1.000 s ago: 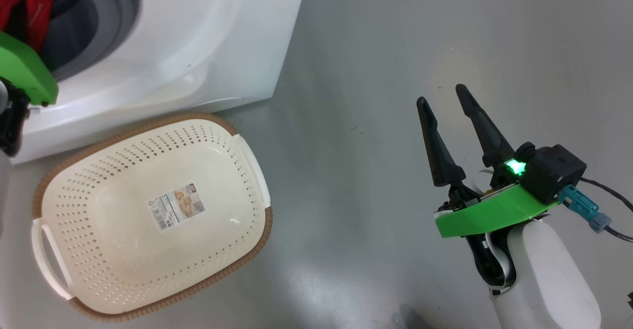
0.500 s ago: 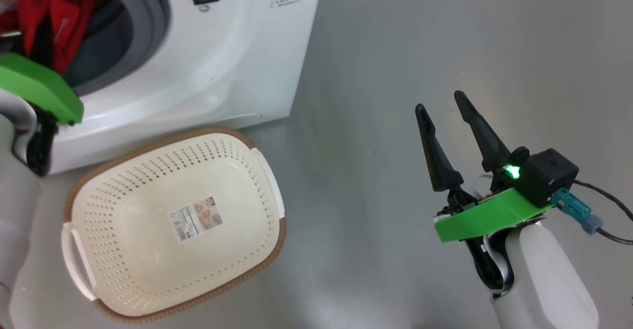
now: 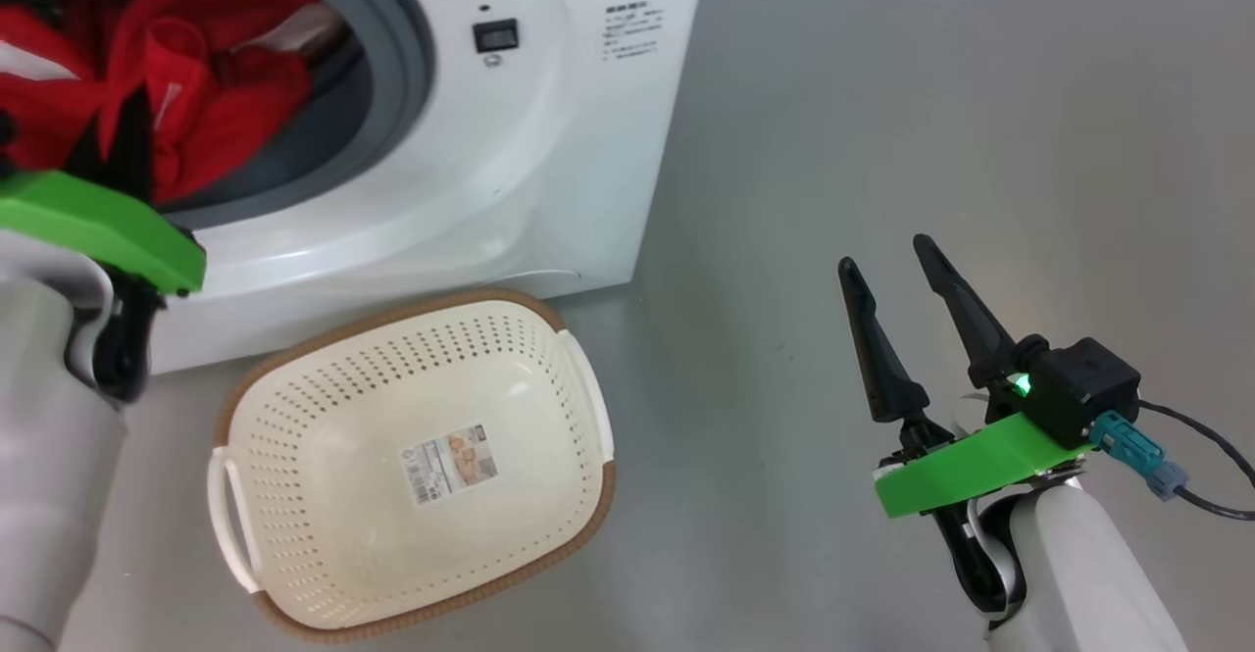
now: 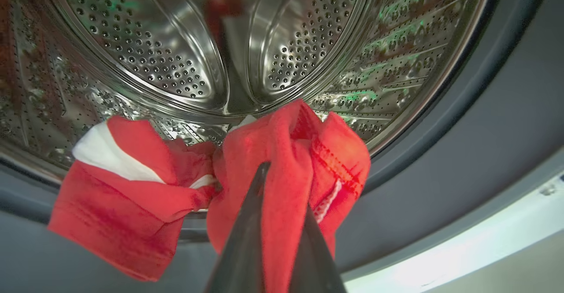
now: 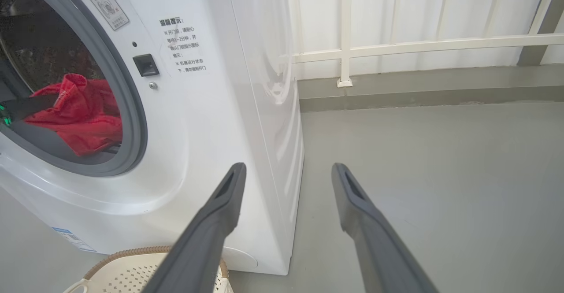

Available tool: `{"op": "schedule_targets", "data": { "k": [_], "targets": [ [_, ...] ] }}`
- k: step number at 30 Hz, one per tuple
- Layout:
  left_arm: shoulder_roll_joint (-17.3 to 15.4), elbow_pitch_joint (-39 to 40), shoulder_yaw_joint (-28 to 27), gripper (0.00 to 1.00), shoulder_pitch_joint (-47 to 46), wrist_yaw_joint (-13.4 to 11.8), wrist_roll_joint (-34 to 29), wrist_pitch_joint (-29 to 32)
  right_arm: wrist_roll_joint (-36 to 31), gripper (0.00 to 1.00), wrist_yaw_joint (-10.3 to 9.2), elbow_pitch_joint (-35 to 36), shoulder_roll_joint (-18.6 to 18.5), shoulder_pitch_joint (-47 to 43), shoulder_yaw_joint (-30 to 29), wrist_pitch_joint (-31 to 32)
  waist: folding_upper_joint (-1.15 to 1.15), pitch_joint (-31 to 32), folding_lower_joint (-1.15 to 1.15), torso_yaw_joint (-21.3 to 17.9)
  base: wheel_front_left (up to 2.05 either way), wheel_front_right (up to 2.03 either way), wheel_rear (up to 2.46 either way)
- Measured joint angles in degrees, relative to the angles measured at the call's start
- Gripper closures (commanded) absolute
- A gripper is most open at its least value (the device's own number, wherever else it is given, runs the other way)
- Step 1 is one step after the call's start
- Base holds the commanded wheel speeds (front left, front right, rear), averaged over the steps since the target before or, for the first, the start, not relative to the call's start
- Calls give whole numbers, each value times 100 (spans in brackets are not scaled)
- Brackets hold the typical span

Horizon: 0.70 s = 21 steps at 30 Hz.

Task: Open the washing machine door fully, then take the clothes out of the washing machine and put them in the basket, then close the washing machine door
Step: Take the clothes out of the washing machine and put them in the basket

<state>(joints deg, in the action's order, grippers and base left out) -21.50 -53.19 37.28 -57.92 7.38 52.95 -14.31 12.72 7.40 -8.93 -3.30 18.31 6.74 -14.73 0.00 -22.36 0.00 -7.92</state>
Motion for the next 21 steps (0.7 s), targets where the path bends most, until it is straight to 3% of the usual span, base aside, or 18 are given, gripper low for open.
{"op": "schedule_targets", "data": {
  "k": [21],
  "targets": [
    [383,2455,-2013,100,1898,0,-1261,-15,-5,0,0,-7,-47,-210,-102,0,0,315,0,364,0,0,0]
  ]
}}
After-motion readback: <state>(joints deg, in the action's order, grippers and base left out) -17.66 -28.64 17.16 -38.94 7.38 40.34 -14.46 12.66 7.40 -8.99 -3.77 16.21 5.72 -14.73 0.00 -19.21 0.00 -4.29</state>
